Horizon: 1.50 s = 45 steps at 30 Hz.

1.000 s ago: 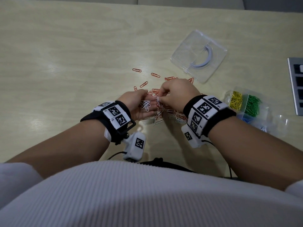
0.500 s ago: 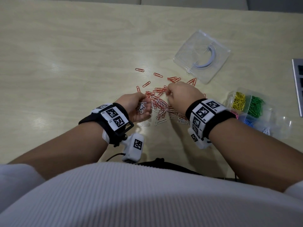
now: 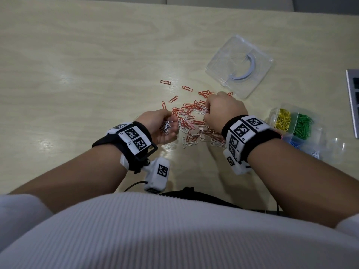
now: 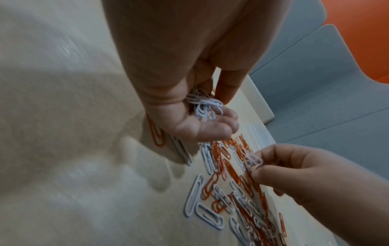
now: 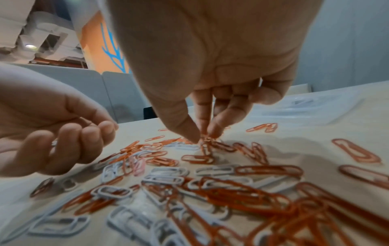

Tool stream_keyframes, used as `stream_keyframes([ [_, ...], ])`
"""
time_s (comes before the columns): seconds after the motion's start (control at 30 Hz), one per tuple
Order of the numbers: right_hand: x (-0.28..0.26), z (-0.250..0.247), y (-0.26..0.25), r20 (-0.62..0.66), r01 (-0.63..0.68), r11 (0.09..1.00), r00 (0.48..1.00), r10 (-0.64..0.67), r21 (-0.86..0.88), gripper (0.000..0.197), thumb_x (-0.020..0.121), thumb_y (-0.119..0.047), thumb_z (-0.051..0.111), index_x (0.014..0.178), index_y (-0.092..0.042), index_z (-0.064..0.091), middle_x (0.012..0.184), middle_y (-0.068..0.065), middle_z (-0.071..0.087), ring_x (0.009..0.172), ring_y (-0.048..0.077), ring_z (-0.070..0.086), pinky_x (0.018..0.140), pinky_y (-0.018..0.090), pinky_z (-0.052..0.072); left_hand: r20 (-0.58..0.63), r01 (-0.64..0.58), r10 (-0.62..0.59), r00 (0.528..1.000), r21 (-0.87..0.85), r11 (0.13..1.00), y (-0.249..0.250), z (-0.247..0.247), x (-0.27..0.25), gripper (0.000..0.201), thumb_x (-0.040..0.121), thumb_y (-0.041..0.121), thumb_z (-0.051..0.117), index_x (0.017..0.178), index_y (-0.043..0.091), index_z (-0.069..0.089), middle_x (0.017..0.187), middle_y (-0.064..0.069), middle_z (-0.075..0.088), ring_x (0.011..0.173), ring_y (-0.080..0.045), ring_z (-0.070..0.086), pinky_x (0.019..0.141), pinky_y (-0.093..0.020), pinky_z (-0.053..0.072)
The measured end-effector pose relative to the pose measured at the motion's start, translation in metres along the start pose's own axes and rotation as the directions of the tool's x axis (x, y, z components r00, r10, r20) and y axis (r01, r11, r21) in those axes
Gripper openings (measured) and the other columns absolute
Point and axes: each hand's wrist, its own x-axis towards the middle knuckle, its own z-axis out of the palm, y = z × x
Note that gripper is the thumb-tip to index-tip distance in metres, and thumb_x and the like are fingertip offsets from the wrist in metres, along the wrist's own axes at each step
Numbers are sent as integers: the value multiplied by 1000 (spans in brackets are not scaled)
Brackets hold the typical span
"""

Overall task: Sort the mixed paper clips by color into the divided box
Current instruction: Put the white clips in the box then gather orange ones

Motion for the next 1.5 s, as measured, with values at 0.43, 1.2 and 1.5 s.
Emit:
stream_keyframes([
  [0.43,-8,25,-21,20,245,968,969,-247,62,28,88,-32,54,116,-29,51,115,-2,55,107,24,54,89,40,41,-60,0,4,998,67,998,-6,-11,3,28,97,26,45,75,15,58,51,0,57,42,-9,53,48,-21,50],
  [1.2,-8,20,-50,-10,346,935,938,-348,-83,25,89,-33,49,109,-19,55,107,1,58,99,24,58,86,37,37,-100,-30,31,995,7,1000,-6,-28,0,33,97,26,42,68,15,52,47,0,52,37,-12,49,45,-15,47],
  [1.5,-14,26,-55,39,303,943,953,-300,-135,23,92,-19,49,113,-10,55,114,10,58,99,31,58,81,36,41,-84,-6,8,996,16,1000,-7,-31,1,33,96,28,41,68,16,55,51,-1,54,47,-15,53,55,-20,50],
])
